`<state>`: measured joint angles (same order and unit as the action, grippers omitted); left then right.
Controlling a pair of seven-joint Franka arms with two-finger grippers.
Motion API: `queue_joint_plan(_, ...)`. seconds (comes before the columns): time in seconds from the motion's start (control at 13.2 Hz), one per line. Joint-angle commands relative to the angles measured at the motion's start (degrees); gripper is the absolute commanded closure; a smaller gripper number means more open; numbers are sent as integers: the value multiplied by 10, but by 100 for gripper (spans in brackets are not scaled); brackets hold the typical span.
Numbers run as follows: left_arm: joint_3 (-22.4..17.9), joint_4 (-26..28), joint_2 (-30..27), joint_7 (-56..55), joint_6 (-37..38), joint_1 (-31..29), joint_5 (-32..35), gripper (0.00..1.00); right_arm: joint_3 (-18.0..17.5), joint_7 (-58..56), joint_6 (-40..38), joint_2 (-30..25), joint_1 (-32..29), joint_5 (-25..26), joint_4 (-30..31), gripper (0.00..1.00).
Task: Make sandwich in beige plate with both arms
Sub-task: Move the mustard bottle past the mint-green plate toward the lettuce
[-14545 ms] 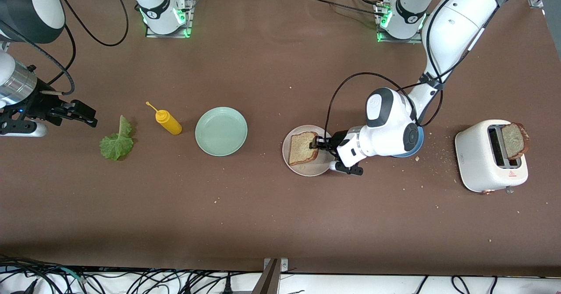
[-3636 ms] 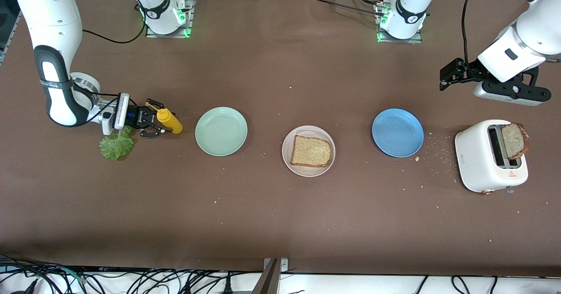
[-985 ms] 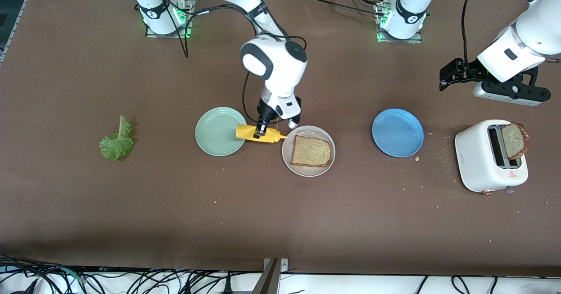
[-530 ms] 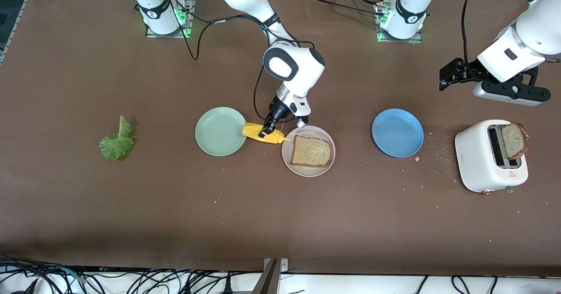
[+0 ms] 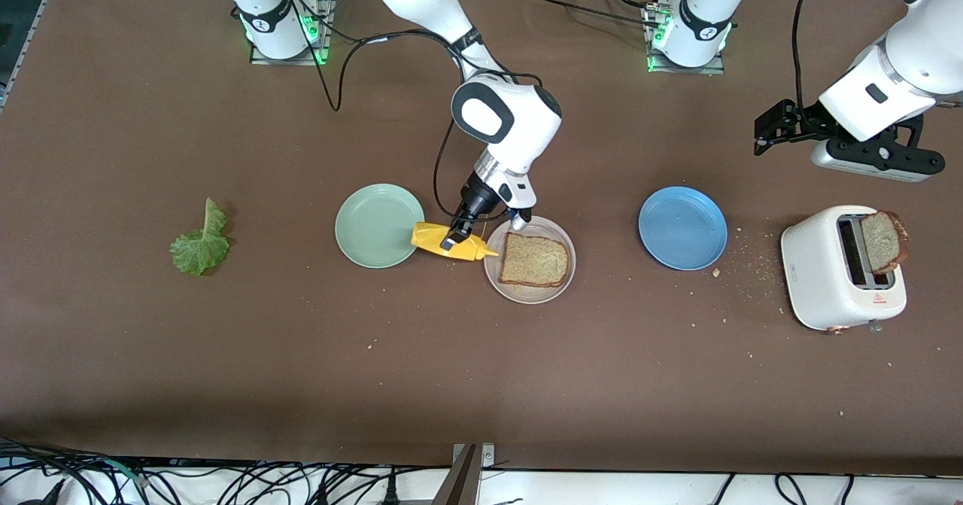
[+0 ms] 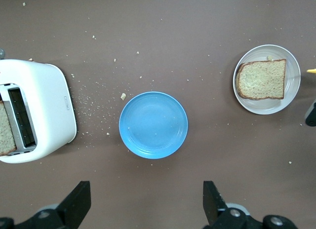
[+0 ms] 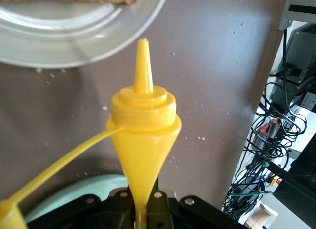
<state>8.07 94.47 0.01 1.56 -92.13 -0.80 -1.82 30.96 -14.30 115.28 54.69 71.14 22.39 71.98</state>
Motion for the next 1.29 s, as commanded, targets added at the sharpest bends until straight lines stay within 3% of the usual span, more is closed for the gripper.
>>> queue_joint_plan(0.0,-4,-17,8,-1,12,4,-7,0,10,-83,-16,-70,-36,-71,-1,100)
queue_joint_plan(0.38,-4,-17,8,-1,12,4,-7,0,19,-179,-14,-170,-120,-248,2,100)
queue_joint_plan(0.68,-4,-17,8,-1,12,4,-7,0,20,-337,-52,-234,-210,-449,14,100)
queue_joint_plan(0.91,-3,-17,8,-1,12,4,-7,0,20,-487,-140,-244,-282,-594,28,100)
queue_joint_plan(1.21,-4,-17,8,-1,12,4,-7,0,14,-605,-227,-231,-391,-712,32,100)
